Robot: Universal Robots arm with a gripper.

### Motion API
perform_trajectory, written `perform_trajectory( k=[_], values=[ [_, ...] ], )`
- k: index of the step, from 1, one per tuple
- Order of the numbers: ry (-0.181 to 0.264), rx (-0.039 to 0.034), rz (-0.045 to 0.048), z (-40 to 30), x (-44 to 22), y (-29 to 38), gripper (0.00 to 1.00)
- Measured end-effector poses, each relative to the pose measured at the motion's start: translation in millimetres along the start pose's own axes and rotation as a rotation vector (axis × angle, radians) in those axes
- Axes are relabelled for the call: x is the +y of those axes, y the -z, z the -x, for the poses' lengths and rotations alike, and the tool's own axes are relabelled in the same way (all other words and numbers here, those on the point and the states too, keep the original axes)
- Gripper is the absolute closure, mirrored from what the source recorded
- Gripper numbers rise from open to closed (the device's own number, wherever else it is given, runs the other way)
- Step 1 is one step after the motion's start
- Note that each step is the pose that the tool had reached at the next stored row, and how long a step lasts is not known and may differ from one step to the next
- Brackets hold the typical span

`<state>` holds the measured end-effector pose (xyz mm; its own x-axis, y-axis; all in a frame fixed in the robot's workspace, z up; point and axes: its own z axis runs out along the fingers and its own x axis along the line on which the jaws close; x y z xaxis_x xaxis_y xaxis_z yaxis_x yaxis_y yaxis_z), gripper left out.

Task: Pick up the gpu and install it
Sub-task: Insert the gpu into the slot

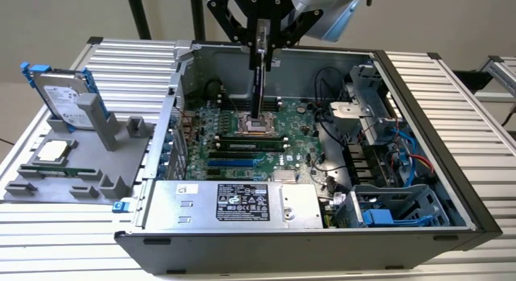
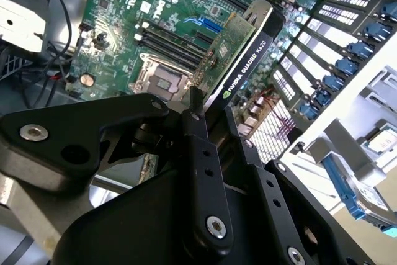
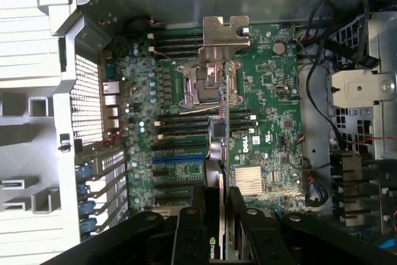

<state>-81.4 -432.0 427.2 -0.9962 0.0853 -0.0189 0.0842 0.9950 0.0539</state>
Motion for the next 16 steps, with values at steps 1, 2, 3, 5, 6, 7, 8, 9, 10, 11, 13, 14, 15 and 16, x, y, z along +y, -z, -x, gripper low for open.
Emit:
perform_trajectory(
  k=[1, 2, 3, 5, 6, 7, 8, 9, 10, 11, 13, 14, 15, 16],
  values=[
    [0.003, 0.0001, 0.0001, 0.0, 0.0, 0.0, 1.0],
    [0.004, 0.0002, 0.0001, 0.0, 0.0, 0.0, 1.0],
    [0.005, 0.0002, 0.0001, 0.0, 0.0, 0.0, 1.0],
    [0.006, 0.0003, 0.0001, 0.0, 0.0, 0.0, 1.0],
    [0.006, 0.0003, 0.0001, 0.0, 0.0, 0.0, 1.0],
    [0.008, 0.0004, 0.0002, 0.0, 0.0, -0.1, 1.0],
    [0.01, 0.0006, 0.0002, 0.0, 0.0, 0.0, 1.0],
    [0.011, 0.0006, 0.0003, 0.0, 0.0, 0.0, 1.0],
    [0.011, 0.0006, 0.0002, 0.0, 0.0, 0.0, 1.0],
    [0.012, 0.0006, 0.0002, 0.0, 0.0, 0.0, 1.0],
    [0.013, 0.0007, 0.0003, 0.0, 0.0, 0.0, 1.0],
    [0.014, 0.0007, 0.0003, 0.0, 0.0, 0.0, 1.0],
    [0.016, 0.0009, 0.0003, 0.0, 0.0, 0.0, 1.0],
    [0.017, 0.0009, 0.0003, 0.0, 0.0, 0.0, 1.0]
  ],
)
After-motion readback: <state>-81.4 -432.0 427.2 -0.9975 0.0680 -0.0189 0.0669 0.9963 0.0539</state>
